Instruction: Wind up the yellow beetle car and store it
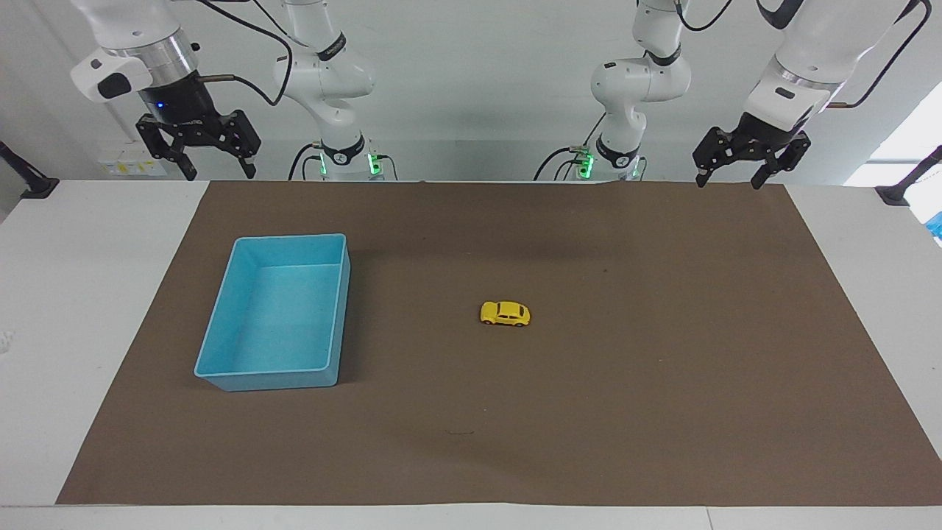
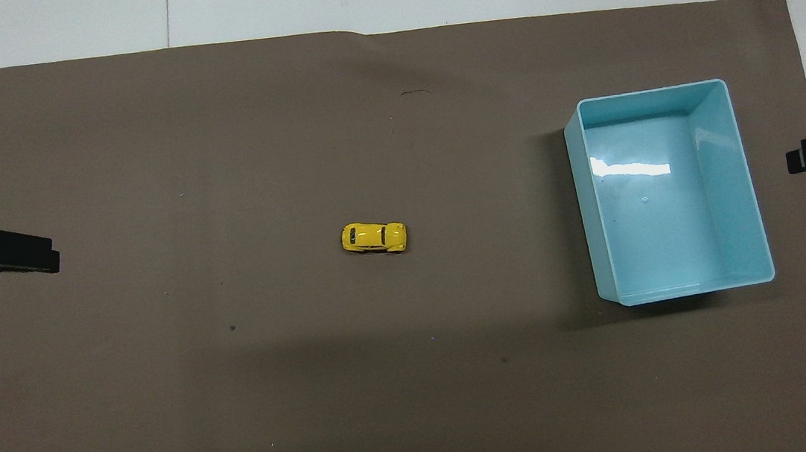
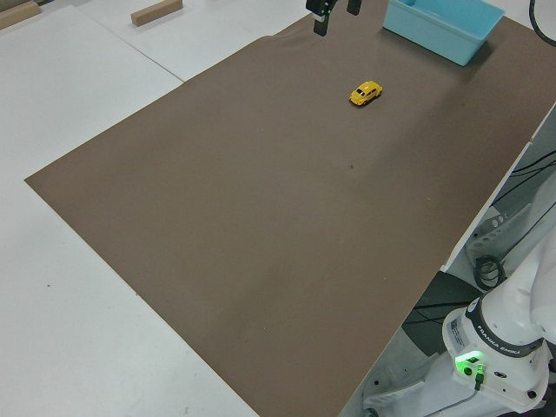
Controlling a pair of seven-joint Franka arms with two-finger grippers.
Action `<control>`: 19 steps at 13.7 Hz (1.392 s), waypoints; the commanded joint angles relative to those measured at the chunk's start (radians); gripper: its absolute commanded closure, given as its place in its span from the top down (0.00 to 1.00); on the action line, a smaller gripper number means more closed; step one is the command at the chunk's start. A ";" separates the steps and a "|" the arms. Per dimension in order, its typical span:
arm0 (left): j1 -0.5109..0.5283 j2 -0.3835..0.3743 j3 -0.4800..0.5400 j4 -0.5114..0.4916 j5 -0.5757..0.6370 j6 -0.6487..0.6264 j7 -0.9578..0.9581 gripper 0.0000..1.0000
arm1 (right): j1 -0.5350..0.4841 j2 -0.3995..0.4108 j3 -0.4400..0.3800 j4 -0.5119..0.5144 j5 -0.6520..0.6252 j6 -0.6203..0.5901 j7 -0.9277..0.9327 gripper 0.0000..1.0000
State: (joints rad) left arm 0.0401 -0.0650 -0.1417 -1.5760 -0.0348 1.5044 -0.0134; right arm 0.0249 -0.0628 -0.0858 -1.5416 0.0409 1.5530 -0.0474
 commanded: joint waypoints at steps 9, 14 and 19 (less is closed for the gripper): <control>0.026 -0.012 0.005 -0.015 -0.014 -0.016 -0.010 1.00 | 0.003 -0.005 0.000 0.000 -0.004 -0.005 0.017 1.00; 0.011 -0.007 0.004 -0.070 -0.013 -0.006 -0.092 1.00 | 0.003 -0.005 0.000 0.000 -0.004 -0.005 0.017 1.00; -0.012 0.001 -0.001 -0.133 -0.013 0.086 -0.406 1.00 | 0.003 -0.005 0.000 0.000 -0.004 -0.004 0.017 1.00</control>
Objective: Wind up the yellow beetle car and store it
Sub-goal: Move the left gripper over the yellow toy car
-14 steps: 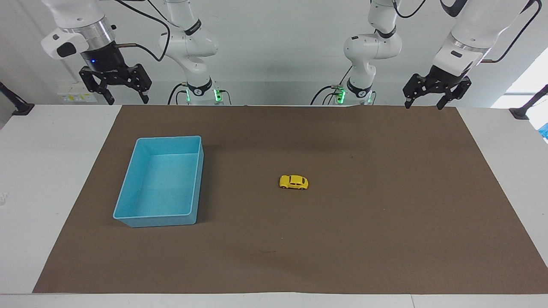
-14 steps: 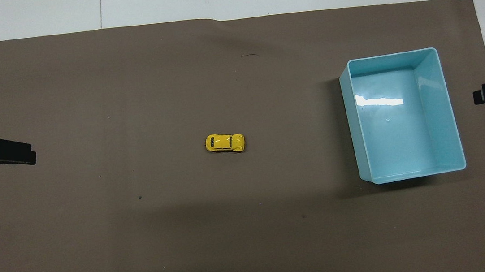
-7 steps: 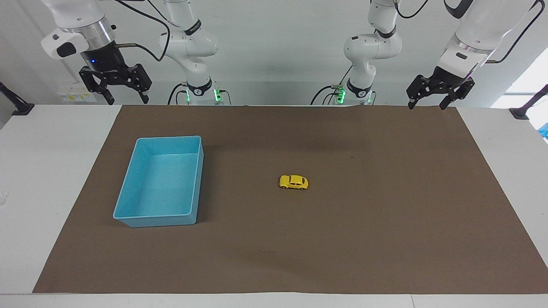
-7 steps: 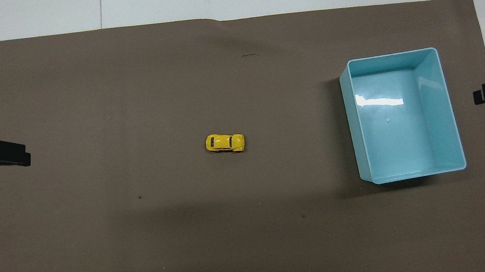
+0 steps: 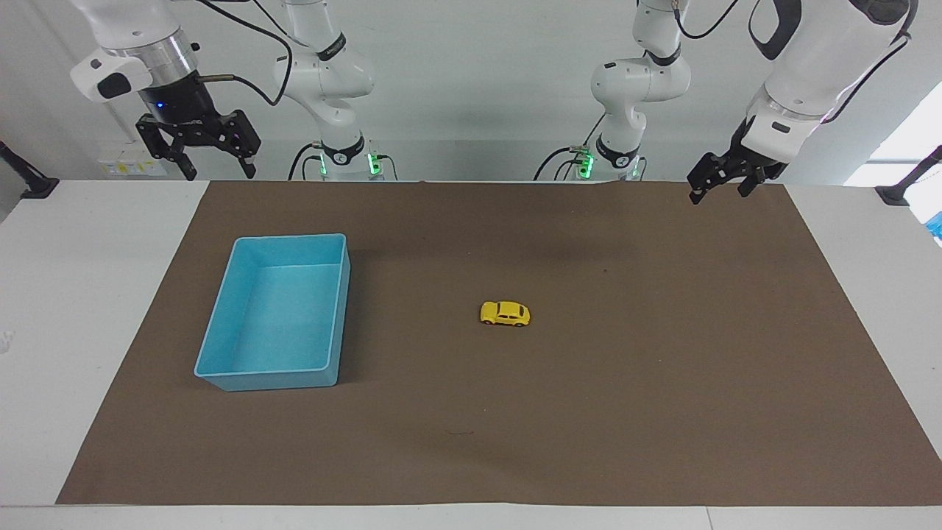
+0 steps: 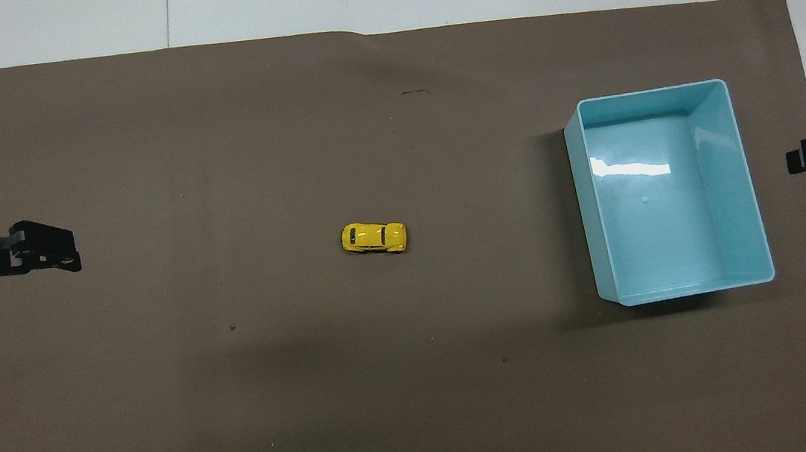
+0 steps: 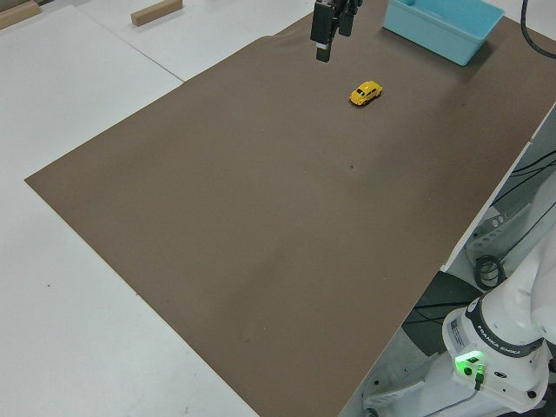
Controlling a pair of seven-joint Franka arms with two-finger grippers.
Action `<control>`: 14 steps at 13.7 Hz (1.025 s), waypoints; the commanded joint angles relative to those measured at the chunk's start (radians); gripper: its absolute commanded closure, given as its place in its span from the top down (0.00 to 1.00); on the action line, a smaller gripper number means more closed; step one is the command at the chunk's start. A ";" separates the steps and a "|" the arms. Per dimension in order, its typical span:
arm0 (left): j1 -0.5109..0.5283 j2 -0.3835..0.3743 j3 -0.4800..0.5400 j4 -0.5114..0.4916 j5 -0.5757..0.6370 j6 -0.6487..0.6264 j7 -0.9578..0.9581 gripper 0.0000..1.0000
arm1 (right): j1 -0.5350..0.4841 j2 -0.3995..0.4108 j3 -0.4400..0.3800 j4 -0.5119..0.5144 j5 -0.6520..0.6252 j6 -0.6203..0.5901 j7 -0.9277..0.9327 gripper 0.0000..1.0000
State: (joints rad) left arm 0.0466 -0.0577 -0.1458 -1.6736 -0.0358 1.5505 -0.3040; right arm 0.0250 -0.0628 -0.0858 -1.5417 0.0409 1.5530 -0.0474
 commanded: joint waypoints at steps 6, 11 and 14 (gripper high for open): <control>-0.100 0.004 0.000 -0.138 -0.013 0.176 -0.560 1.00 | 0.003 -0.005 0.000 0.000 -0.004 -0.005 0.017 1.00; -0.211 0.076 0.000 -0.160 -0.013 0.310 -0.961 1.00 | 0.003 -0.005 0.000 0.000 -0.004 -0.005 0.017 1.00; -0.267 0.137 0.000 -0.153 -0.013 0.387 -1.255 1.00 | 0.001 -0.005 0.001 0.000 -0.004 -0.005 0.017 1.00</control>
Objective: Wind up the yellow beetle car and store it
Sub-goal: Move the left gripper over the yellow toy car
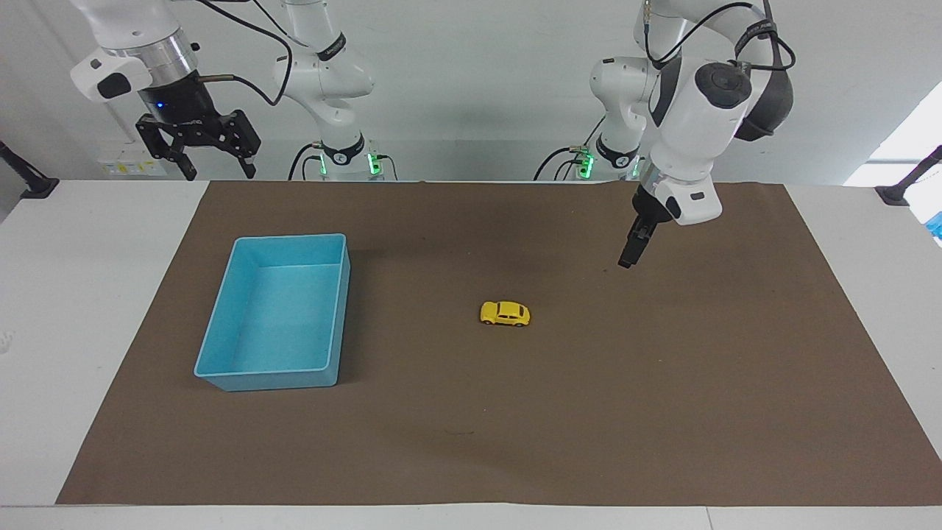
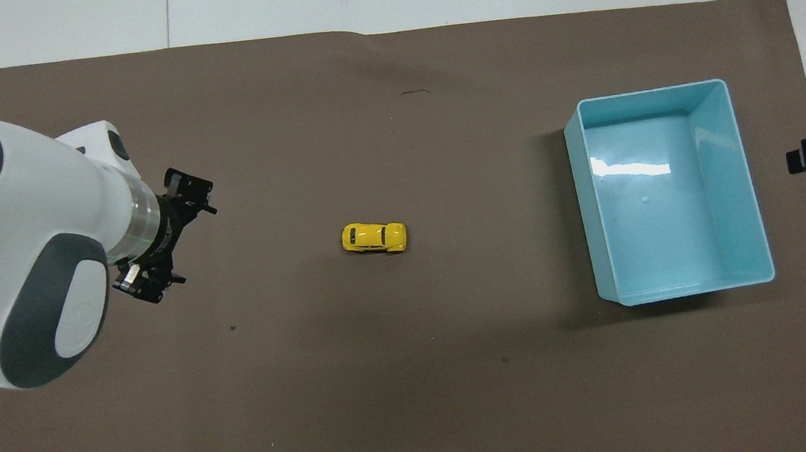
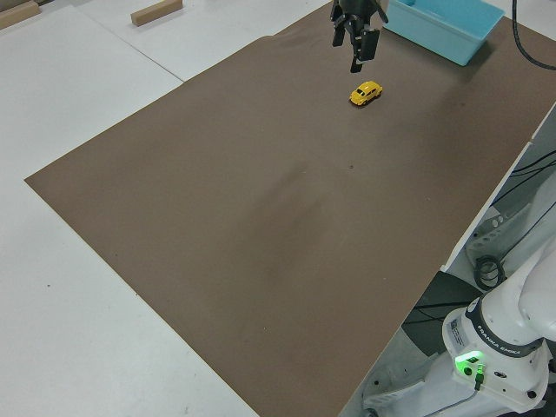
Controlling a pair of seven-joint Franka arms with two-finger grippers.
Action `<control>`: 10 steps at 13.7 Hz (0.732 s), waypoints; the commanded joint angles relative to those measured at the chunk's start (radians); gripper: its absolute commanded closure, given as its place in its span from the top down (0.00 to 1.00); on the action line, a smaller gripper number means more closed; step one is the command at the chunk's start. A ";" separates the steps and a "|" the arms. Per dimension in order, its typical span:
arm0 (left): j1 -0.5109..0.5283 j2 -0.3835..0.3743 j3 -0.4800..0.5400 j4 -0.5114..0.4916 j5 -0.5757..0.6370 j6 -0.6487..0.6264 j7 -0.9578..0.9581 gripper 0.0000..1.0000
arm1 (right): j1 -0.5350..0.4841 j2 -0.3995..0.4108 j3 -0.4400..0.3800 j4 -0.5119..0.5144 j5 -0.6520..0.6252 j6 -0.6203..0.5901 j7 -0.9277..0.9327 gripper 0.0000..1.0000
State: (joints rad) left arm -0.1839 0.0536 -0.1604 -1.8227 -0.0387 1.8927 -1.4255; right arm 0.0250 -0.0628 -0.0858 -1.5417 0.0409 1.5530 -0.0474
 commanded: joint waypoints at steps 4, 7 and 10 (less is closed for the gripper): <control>-0.115 0.126 0.016 0.002 -0.006 0.169 -0.435 1.00 | 0.003 -0.005 0.000 0.000 -0.004 -0.005 0.017 1.00; -0.179 0.176 0.018 0.003 0.000 0.221 -0.521 1.00 | 0.003 -0.005 0.000 0.000 -0.004 -0.005 0.017 1.00; -0.227 0.222 0.018 0.003 0.010 0.288 -0.619 1.00 | 0.003 -0.005 0.000 0.000 -0.004 -0.005 0.017 1.00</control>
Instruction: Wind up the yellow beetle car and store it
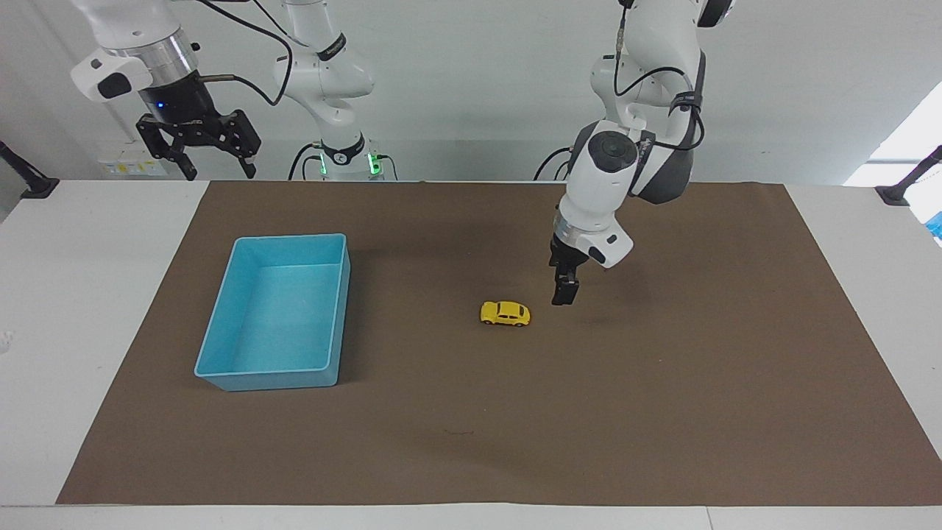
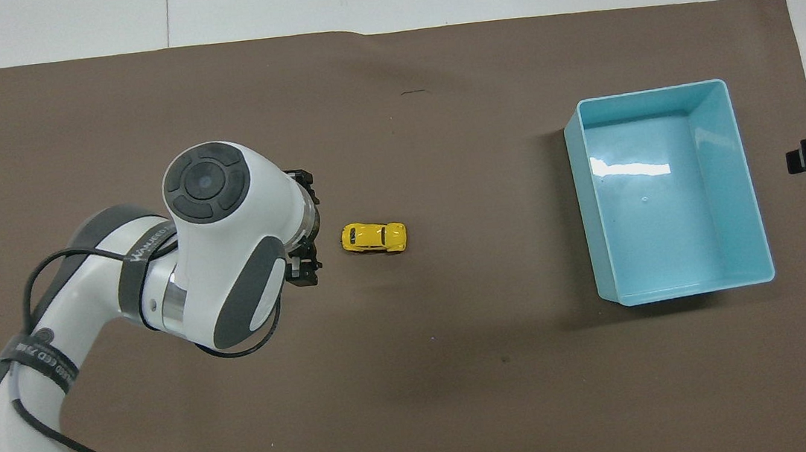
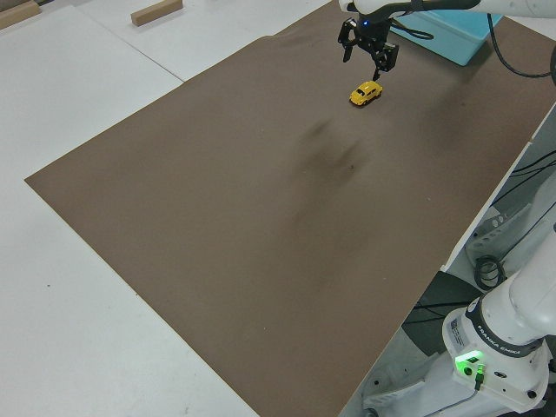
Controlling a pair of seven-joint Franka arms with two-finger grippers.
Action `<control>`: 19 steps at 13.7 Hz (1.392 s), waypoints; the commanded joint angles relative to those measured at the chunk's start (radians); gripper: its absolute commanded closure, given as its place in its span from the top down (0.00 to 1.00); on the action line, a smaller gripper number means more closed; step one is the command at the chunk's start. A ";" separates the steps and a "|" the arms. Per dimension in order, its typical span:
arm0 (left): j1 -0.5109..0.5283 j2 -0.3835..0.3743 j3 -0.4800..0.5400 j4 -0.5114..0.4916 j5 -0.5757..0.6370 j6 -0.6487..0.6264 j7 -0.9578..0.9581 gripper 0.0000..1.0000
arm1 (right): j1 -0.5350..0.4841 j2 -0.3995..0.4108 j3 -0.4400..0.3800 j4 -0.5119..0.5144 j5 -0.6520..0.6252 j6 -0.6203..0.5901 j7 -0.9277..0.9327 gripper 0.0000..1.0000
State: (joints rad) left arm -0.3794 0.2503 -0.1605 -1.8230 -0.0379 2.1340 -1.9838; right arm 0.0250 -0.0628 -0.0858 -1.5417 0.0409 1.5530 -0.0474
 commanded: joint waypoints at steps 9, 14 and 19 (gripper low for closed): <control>-0.153 0.219 0.018 0.114 0.156 0.087 -0.222 1.00 | 0.003 -0.005 0.000 0.000 -0.004 -0.005 0.017 1.00; -0.141 0.230 0.018 0.111 0.156 0.096 -0.222 1.00 | 0.001 -0.005 0.000 0.000 -0.004 -0.005 0.017 1.00; -0.139 0.230 0.018 0.106 0.147 0.103 -0.231 0.24 | 0.001 -0.005 0.000 0.000 -0.004 -0.005 0.017 1.00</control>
State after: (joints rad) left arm -0.5171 0.4712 -0.1451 -1.7228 0.0970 2.2287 -2.1916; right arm 0.0250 -0.0628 -0.0859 -1.5417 0.0409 1.5530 -0.0474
